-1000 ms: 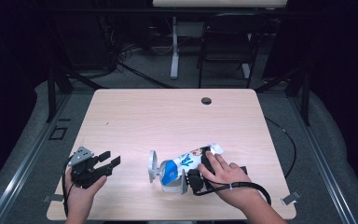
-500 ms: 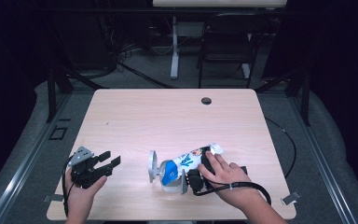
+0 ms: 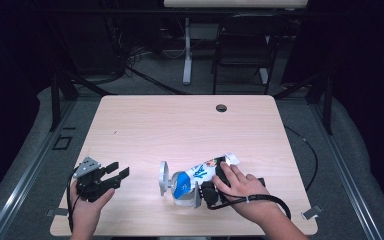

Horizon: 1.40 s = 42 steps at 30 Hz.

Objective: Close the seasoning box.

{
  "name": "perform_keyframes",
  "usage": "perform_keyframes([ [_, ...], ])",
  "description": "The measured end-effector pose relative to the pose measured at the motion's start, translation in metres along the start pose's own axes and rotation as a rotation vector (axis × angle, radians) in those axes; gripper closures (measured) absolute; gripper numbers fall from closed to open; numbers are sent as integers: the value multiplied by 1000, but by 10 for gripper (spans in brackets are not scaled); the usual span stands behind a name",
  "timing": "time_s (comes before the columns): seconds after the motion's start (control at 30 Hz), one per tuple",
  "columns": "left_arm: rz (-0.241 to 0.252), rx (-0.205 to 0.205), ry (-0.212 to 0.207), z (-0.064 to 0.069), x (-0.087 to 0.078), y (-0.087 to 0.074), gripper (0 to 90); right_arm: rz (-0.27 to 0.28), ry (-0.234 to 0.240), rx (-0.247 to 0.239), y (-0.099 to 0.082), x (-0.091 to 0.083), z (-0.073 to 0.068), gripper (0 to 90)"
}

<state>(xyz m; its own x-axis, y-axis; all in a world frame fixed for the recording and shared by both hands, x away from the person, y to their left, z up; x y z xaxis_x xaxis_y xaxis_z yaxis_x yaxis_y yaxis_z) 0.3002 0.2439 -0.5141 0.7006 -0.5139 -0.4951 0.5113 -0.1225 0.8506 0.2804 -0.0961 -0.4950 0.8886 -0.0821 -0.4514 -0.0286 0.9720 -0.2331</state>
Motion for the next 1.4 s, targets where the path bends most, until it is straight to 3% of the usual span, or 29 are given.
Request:
perform_keyframes([
  [1.4, -1, 0, 1, 0, 0, 0, 489, 0, -7, -22, 1, 0, 1, 491],
])
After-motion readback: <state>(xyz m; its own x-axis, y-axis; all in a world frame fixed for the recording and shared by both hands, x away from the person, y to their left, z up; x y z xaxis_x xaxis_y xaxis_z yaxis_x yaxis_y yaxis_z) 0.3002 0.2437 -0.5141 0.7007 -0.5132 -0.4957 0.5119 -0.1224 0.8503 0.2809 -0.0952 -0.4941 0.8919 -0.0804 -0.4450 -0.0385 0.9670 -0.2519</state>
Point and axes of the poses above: each handheld gripper's, and its own axes: x roughly forward along the jaws, y roughly out of its top, z roughly to its right, the point moved 2 cm from there along x, roughly forward along the jaws
